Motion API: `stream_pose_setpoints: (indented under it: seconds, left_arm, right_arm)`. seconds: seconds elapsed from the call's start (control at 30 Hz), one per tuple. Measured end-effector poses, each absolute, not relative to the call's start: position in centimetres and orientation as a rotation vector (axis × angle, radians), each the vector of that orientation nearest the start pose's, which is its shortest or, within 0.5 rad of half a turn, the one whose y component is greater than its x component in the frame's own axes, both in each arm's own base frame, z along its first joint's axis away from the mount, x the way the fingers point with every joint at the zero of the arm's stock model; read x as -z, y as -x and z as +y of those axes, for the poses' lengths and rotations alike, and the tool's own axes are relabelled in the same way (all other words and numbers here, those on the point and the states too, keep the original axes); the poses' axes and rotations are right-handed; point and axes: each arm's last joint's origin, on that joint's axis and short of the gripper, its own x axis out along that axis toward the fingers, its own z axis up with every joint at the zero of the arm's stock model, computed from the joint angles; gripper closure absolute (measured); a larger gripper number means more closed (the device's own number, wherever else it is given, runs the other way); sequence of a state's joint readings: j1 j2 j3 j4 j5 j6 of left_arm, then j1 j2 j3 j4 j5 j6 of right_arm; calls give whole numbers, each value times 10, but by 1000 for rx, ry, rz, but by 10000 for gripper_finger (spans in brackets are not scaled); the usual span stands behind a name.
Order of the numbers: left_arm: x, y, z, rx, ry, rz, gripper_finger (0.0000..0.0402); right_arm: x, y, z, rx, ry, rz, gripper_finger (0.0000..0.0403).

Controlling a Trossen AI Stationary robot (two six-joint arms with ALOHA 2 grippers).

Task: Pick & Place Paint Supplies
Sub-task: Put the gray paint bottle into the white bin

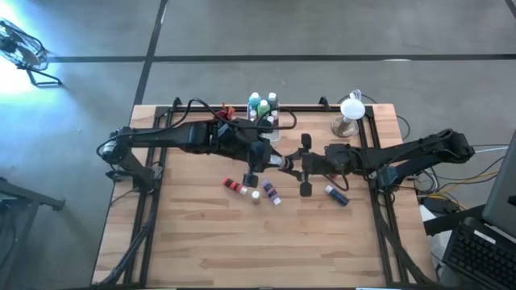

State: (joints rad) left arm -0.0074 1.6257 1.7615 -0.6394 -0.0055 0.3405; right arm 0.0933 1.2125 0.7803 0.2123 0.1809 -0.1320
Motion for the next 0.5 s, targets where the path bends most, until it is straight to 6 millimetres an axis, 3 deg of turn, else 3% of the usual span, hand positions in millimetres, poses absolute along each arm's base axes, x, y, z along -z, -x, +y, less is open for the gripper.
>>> stream_pose_setpoints:
  seconds: [0.23, 0.5]
  left_arm:
    - [-410, -352, 6, -85, -335, 559, 280]
    - [-406, -356, 38, -312, -221, 569, 280]
  right_arm:
    - [-281, -260, 15, 228, 148, 287, 151]
    - [-284, -238, 5, 533, 38, 333, 113]
